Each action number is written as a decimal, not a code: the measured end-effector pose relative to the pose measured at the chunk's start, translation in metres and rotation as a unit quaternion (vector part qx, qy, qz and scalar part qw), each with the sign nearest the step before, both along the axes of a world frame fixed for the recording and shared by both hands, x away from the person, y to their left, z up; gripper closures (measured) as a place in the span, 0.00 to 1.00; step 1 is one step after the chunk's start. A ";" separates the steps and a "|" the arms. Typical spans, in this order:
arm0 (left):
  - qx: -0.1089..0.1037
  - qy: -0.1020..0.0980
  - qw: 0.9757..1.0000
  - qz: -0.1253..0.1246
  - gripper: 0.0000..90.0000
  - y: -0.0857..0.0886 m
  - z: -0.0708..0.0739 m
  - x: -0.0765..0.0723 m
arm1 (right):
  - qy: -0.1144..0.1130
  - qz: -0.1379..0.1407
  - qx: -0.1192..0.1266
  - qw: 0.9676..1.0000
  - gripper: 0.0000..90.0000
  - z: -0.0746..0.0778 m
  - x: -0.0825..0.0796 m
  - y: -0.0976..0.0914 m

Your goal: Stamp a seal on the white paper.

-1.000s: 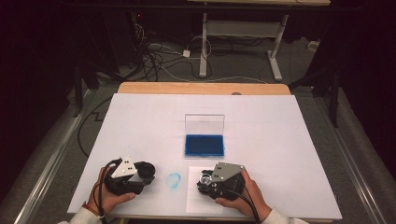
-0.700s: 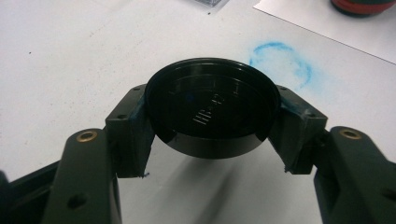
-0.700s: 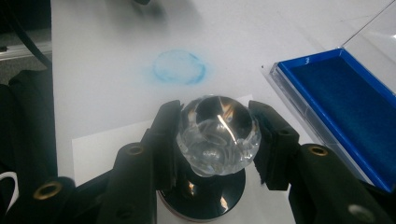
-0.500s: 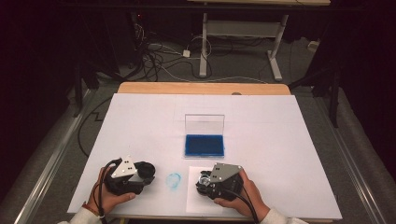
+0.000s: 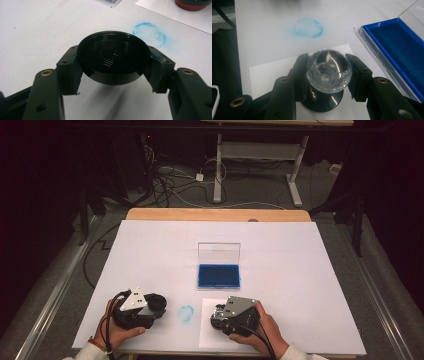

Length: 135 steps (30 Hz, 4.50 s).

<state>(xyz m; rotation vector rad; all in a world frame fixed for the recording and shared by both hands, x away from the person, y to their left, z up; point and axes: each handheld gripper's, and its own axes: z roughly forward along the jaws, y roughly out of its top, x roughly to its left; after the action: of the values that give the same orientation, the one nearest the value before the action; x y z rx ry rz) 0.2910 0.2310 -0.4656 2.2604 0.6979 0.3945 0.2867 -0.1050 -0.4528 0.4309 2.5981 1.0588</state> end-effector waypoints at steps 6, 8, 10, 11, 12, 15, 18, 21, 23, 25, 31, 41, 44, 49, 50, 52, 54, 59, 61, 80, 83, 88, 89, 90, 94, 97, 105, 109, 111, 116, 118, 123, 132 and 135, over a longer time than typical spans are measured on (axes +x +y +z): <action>0.001 0.001 1.000 -0.001 0.41 -0.001 0.000 0.000 | -0.009 -0.002 -0.007 1.000 0.63 0.000 -0.002 0.002; 0.000 0.002 1.000 -0.001 0.41 -0.001 0.000 0.000 | -0.006 -0.002 -0.007 1.000 0.63 0.000 -0.002 0.001; 0.000 0.002 1.000 -0.001 0.41 -0.001 0.000 0.000 | -0.010 -0.001 -0.009 1.000 0.63 0.000 -0.002 0.002; 0.000 0.002 1.000 -0.001 0.41 -0.001 -0.001 0.000 | -0.010 -0.001 -0.011 1.000 0.63 0.000 -0.002 0.002; 0.000 0.003 1.000 -0.001 0.41 -0.001 -0.001 0.000 | -0.011 -0.001 -0.013 1.000 0.63 0.001 -0.002 0.002; 0.000 0.002 1.000 -0.002 0.41 -0.001 -0.001 0.000 | -0.013 -0.002 -0.014 1.000 0.63 0.000 -0.003 0.003; 0.000 0.002 1.000 -0.002 0.41 -0.001 0.000 0.000 | -0.009 -0.002 -0.009 1.000 0.63 0.000 -0.002 0.002; -0.001 0.003 1.000 -0.001 0.41 -0.001 0.000 0.000 | -0.007 0.001 -0.009 1.000 0.63 0.000 -0.001 0.001; -0.001 0.003 1.000 -0.001 0.41 -0.001 0.000 0.000 | -0.005 0.000 -0.005 1.000 0.63 -0.001 -0.001 0.000; -0.001 0.002 1.000 -0.001 0.41 0.000 0.000 0.000 | -0.004 0.001 -0.007 1.000 0.63 0.000 -0.001 0.000; -0.002 0.002 1.000 -0.001 0.41 0.000 0.000 0.000 | -0.004 0.001 -0.007 1.000 0.63 -0.001 -0.001 0.000; -0.002 0.001 1.000 -0.001 0.41 0.000 0.000 0.000 | -0.006 0.000 -0.012 1.000 0.63 -0.001 -0.001 0.000; -0.001 0.002 1.000 -0.002 0.41 0.000 0.000 0.000 | -0.006 0.000 -0.015 1.000 0.63 0.000 -0.001 0.001; 0.000 -0.001 1.000 -0.005 0.41 -0.001 0.000 -0.001 | -0.014 -0.003 -0.022 1.000 0.63 0.000 -0.003 0.003; 0.000 0.000 1.000 -0.005 0.41 -0.002 0.000 -0.001 | -0.016 -0.001 -0.025 1.000 0.63 0.000 -0.004 0.003; 0.001 0.001 1.000 -0.005 0.41 -0.002 0.000 -0.001 | -0.018 -0.002 -0.026 0.999 0.63 0.000 -0.004 0.003; 0.000 0.001 1.000 -0.004 0.41 -0.001 0.000 0.000 | -0.020 -0.002 -0.027 0.999 0.63 0.001 -0.004 0.003; 0.000 0.001 1.000 -0.004 0.41 -0.001 0.000 0.000 | -0.022 -0.001 -0.031 0.999 0.63 0.001 -0.005 0.004; -0.001 0.002 1.000 -0.003 0.41 -0.001 0.000 0.000 | -0.020 -0.002 -0.032 0.999 0.64 0.001 -0.004 0.004; 0.001 0.002 1.000 -0.004 0.41 -0.002 -0.001 0.000 | -0.020 -0.005 -0.037 0.999 0.63 0.002 -0.005 0.006; 0.001 0.003 1.000 -0.005 0.41 -0.002 -0.001 0.000 | -0.020 -0.003 -0.038 0.999 0.63 0.002 -0.004 0.006; 0.001 0.002 1.000 -0.004 0.41 -0.002 -0.001 0.000 | -0.022 -0.003 -0.039 0.999 0.63 0.002 -0.004 0.007; 0.001 0.003 1.000 -0.005 0.41 -0.002 -0.001 0.000 | -0.022 -0.002 -0.040 0.999 0.64 0.002 -0.004 0.007; 0.001 0.003 1.000 -0.005 0.41 -0.002 -0.001 0.001 | -0.021 -0.003 -0.040 0.999 0.63 0.002 -0.005 0.007; 0.000 0.003 1.000 -0.004 0.41 -0.001 -0.001 0.001 | -0.022 -0.003 -0.040 0.999 0.63 0.002 -0.005 0.007; 0.001 0.003 1.000 -0.005 0.41 -0.002 -0.001 0.001 | -0.023 -0.004 -0.042 0.999 0.64 0.002 -0.005 0.007; 0.001 0.003 1.000 -0.005 0.41 -0.002 -0.001 0.000 | -0.029 -0.003 -0.048 0.998 0.64 0.002 -0.006 0.009; 0.001 0.003 1.000 -0.005 0.41 -0.002 -0.001 0.000 | -0.031 -0.003 -0.050 0.998 0.64 0.002 -0.006 0.009; -0.001 0.004 1.000 -0.003 0.41 -0.002 -0.001 0.000 | -0.030 -0.003 -0.051 0.998 0.64 0.003 -0.006 0.009; 0.000 0.004 1.000 -0.005 0.41 -0.002 0.000 0.000 | -0.028 -0.004 -0.047 0.998 0.64 0.002 -0.006 0.008; 0.000 0.003 1.000 -0.004 0.41 -0.002 -0.001 0.000 | -0.029 -0.004 -0.048 0.998 0.64 0.002 -0.006 0.008; -0.001 0.002 1.000 -0.003 0.41 -0.001 0.000 0.000 | -0.026 -0.005 -0.047 0.999 0.64 0.002 -0.005 0.007; 0.003 0.002 1.000 -0.005 0.41 0.001 0.001 0.000 | -0.016 -0.005 -0.041 0.999 0.63 0.003 -0.003 0.006; -0.002 0.000 1.000 -0.003 0.41 0.000 0.000 0.000 | -0.007 -0.004 -0.022 1.000 0.63 0.007 -0.001 0.004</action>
<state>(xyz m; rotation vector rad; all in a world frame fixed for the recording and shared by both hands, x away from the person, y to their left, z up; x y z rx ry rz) 0.2911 0.2308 -0.4652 2.2577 0.6925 0.3890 0.2858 -0.1014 -0.4460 0.4213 2.6006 0.9971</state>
